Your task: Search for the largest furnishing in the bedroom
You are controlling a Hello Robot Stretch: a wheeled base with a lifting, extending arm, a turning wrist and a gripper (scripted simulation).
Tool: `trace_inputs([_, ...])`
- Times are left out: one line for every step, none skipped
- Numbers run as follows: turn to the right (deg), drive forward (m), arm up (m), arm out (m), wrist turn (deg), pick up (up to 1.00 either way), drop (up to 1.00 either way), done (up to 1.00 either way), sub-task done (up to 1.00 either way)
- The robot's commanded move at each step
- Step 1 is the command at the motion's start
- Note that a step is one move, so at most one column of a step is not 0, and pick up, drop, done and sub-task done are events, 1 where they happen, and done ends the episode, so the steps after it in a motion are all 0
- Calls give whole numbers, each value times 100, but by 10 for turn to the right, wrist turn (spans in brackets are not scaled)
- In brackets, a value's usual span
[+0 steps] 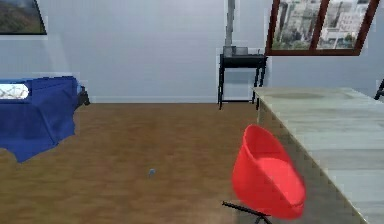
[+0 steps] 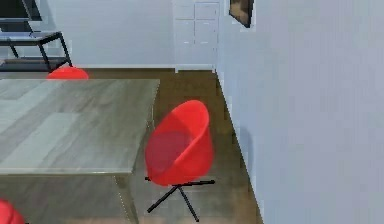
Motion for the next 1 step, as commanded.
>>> trace_inputs([-330,0,0,0,0,0,0,0,0])
